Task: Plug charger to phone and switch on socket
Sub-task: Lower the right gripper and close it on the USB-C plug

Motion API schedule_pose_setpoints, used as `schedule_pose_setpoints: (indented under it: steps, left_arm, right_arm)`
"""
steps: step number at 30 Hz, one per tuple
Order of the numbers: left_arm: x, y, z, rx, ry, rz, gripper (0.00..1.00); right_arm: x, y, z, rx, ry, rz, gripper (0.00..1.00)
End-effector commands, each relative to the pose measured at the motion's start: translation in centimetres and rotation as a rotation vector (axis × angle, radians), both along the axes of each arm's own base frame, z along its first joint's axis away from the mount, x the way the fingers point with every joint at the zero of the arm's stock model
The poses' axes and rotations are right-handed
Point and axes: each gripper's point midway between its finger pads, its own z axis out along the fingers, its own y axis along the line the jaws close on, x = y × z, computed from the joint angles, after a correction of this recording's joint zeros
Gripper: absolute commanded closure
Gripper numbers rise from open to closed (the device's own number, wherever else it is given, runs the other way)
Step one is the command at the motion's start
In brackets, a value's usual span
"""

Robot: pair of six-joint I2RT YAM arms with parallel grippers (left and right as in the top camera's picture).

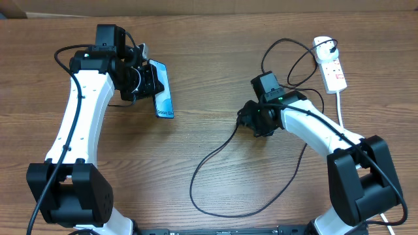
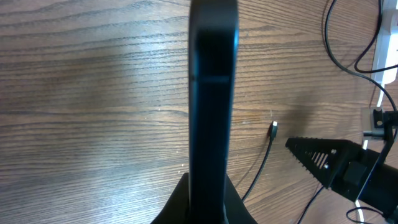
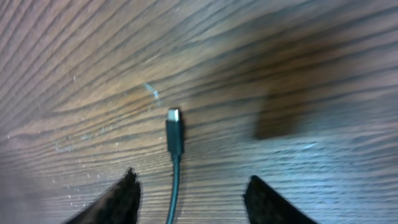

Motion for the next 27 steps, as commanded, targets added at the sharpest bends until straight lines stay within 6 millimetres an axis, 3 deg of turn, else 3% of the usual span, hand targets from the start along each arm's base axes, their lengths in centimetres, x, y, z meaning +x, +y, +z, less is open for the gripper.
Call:
schedule_pose_setpoints:
  steps: [1, 5, 27]
  left_arm:
    - [0.0, -0.4, 0.2, -0.012, 0.0, 0.003, 0.95]
    - [0.0, -0.4, 0.2, -0.012, 0.0, 0.003, 0.96]
    - [0.0, -0.4, 0.2, -0.012, 0.0, 0.003, 0.96]
  right_arm:
    - [-0.7, 0.1, -0.9, -0.019, 0.019, -0.021, 0.53]
    - [-0.7, 0.1, -1.5, -0.009, 0.019, -0.063, 0.58]
    - [0.7, 0.8, -1.4, 0.004, -0.051, -0.047, 0.59]
